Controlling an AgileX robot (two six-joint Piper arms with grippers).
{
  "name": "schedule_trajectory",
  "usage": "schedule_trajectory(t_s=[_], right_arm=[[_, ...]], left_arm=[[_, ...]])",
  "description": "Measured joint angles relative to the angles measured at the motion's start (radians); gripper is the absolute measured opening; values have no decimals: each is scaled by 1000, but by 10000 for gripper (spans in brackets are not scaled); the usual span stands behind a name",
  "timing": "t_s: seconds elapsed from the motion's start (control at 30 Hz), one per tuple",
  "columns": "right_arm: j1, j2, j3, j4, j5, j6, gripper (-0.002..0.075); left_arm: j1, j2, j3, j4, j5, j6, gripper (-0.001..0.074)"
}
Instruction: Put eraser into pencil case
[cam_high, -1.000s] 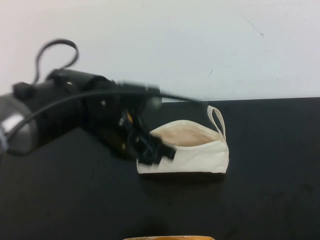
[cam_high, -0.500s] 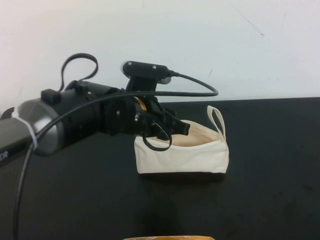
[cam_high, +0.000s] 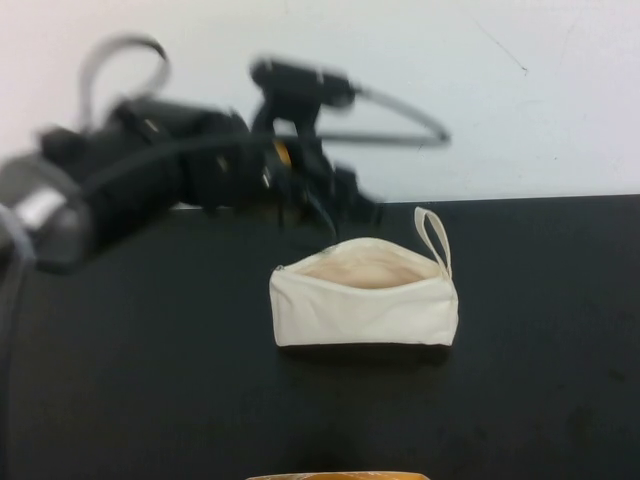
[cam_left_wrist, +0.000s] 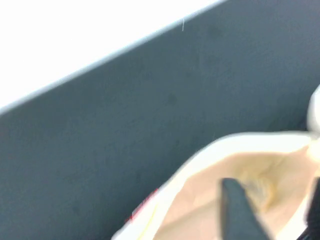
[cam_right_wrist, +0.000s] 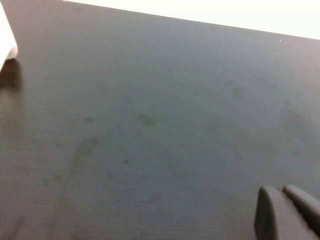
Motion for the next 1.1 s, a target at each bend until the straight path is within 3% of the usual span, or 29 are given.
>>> schedule_trajectory(t_s=[0.1, 0.23, 0.6, 0.9, 1.1], right_arm=[[0, 0, 0, 0, 0, 0, -1], [0, 0, 0, 0, 0, 0, -1], [0, 0, 0, 0, 0, 0, -1], [0, 0, 0, 0, 0, 0, -1], [0, 0, 0, 0, 0, 0, -1]], left_arm=[[0, -78, -44, 18, 13, 0, 89], [0, -235, -65, 79, -15, -2, 18], [0, -639, -19, 626, 31, -331, 0], [0, -934, 438, 808, 37, -598, 0], [0, -1098, 786, 863, -51, -763, 0]])
